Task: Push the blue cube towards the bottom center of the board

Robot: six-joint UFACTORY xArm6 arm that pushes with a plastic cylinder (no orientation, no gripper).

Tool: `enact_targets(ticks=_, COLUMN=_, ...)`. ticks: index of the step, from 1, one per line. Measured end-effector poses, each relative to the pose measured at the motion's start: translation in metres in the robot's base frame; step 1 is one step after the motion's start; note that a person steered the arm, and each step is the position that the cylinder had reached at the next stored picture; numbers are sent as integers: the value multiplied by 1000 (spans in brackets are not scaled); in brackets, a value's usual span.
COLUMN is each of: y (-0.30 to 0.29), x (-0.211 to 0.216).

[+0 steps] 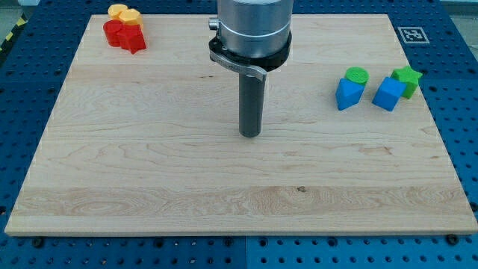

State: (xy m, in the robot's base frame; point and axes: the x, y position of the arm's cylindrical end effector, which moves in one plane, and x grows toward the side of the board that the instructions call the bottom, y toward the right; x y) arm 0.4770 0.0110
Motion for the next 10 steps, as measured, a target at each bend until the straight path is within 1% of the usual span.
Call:
enact_targets(ticks=1, y=0, x=0)
enact_targets(ticks=3, y=27, x=-48)
enact_targets(ticks=4, y=27, x=-72)
enact_targets(ticks=5, y=32, x=-113)
enact_targets(ticks=6, y=73, x=-153)
enact_targets(ticks=7, y=145, x=-173)
enact_targets(ticks=8, y=232, x=-171)
enact_targets(ticks=9, y=300, x=-150)
enact_targets(ticks=10, y=312, x=-114)
